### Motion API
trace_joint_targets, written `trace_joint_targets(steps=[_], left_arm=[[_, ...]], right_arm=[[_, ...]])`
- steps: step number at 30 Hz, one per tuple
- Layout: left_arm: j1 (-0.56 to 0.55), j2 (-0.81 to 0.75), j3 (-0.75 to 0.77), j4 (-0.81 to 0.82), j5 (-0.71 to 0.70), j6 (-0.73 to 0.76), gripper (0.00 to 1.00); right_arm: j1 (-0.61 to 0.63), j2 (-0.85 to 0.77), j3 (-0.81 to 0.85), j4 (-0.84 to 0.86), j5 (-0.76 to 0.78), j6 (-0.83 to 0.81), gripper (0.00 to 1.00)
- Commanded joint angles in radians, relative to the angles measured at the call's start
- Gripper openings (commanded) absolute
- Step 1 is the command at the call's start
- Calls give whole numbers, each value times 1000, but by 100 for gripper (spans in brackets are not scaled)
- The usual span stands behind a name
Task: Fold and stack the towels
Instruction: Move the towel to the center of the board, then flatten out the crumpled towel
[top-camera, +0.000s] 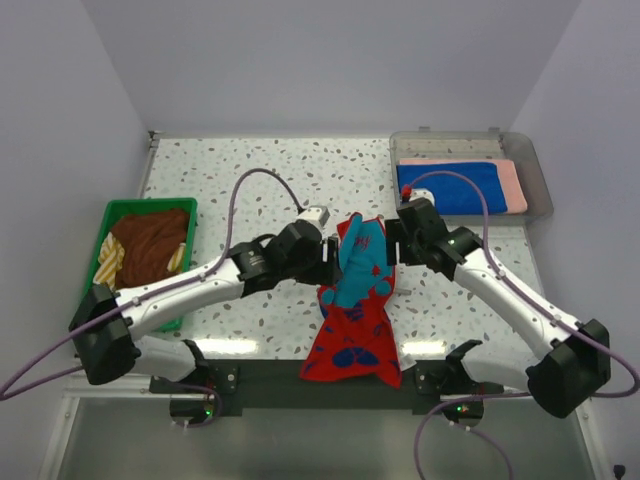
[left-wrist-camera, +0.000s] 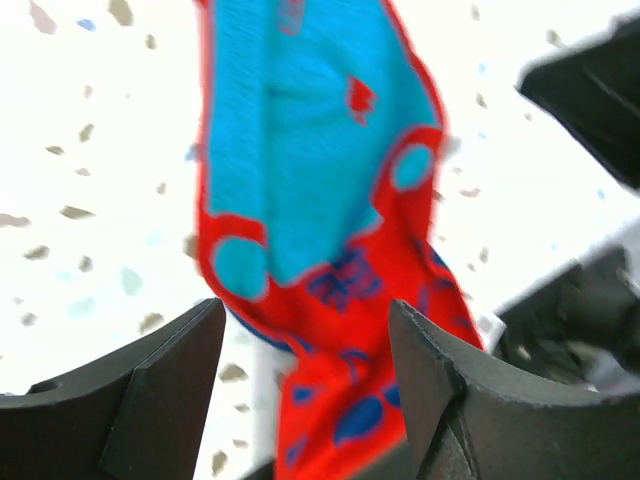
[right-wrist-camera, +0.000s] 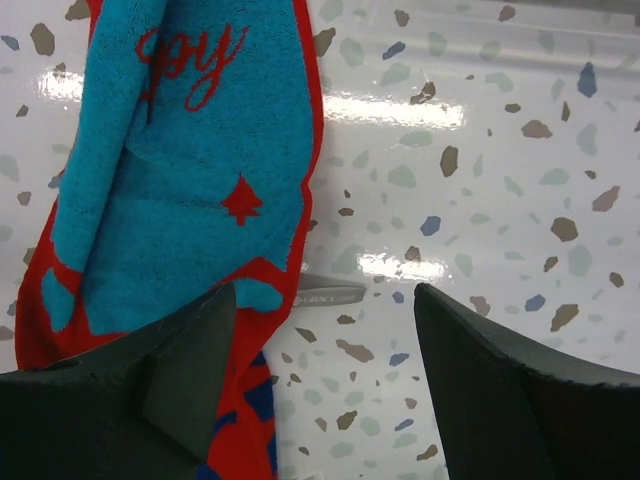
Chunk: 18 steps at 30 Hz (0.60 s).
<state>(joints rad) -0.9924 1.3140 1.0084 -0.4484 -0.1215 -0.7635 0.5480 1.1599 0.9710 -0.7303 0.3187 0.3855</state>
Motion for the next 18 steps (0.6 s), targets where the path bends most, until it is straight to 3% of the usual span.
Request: trace_joint_targets(steps=[1,6,10,18], left_arm=[[67,136,53,103,8,55,72],[121,353,254,82,-35,104,69],[162,482,337,135,-33,142,68],[186,660,466,91,-111,184,59]], right_arm=[[-11,63,-2,78,-55,53,74],[-56,156,-41,140,-130,72,65],[-86,195,-74,209,-230,81,60],[-92,297,-92,273,-271,105,52]])
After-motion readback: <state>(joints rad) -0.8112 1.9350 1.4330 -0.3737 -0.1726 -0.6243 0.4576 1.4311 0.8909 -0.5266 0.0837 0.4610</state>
